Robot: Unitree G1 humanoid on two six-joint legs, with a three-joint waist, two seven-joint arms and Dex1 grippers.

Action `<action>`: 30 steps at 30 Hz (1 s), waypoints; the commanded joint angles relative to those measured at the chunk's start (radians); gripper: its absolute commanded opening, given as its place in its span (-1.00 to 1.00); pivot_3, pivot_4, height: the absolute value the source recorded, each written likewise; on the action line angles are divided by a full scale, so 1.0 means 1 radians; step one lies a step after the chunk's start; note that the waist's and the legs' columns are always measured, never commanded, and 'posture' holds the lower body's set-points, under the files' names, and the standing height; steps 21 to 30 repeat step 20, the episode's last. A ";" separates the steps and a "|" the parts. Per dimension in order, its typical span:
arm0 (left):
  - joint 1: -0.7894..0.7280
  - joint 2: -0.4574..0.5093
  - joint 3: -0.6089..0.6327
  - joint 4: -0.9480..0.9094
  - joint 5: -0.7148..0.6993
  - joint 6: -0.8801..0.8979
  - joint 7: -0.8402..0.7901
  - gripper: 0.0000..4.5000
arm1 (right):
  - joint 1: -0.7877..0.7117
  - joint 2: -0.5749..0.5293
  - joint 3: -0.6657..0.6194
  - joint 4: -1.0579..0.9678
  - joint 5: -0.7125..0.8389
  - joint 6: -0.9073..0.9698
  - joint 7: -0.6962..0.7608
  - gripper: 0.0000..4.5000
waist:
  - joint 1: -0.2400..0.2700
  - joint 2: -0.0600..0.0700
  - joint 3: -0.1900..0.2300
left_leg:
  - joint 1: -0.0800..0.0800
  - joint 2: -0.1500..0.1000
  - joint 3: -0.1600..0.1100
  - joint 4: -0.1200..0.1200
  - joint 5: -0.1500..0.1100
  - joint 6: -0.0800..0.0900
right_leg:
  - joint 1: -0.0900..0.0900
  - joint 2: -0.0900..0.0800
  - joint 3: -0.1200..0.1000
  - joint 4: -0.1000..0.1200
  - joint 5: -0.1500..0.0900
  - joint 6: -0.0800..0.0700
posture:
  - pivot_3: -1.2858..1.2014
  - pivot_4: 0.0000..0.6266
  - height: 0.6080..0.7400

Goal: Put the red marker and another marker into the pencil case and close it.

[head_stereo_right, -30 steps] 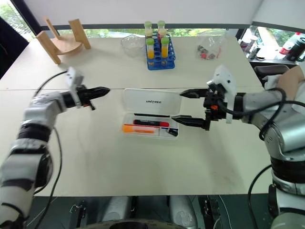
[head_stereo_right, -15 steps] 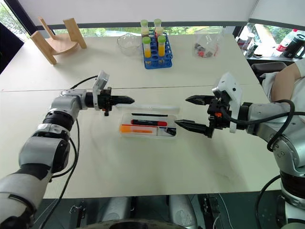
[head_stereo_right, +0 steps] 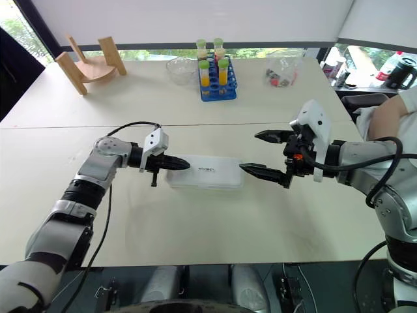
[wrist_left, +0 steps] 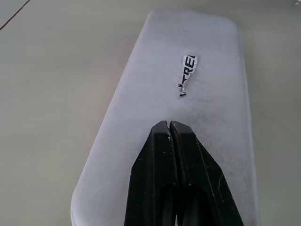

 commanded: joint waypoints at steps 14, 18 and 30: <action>0.391 0.250 0.505 -0.784 -0.506 0.714 0.207 -0.99 | -0.027 -0.027 0.094 0.093 -0.062 -0.115 0.075 1.00 | -0.012 0.000 -0.001 | -0.024 0.004 -0.004 0.000 -0.001 0.002 | -0.026 -0.001 0.000 0.005 0.000 0.000 | 0.03 -0.52 1.00; 0.536 0.291 0.630 -0.935 -0.580 0.790 0.291 -0.99 | -0.011 -0.040 0.110 0.127 -0.092 -0.149 0.113 1.00 | -0.010 0.001 0.001 | -0.024 0.003 -0.003 -0.001 -0.001 0.002 | -0.026 -0.003 0.001 0.003 0.000 0.001 | 0.03 -0.52 1.00; 0.605 0.296 0.682 -1.000 -0.613 0.813 0.326 -0.99 | -0.010 -0.044 0.115 0.141 -0.100 -0.159 0.131 1.00 | -0.009 0.001 0.001 | -0.023 0.003 -0.002 0.000 -0.001 0.002 | -0.025 -0.002 0.001 0.003 0.000 0.000 | 0.03 -0.52 1.00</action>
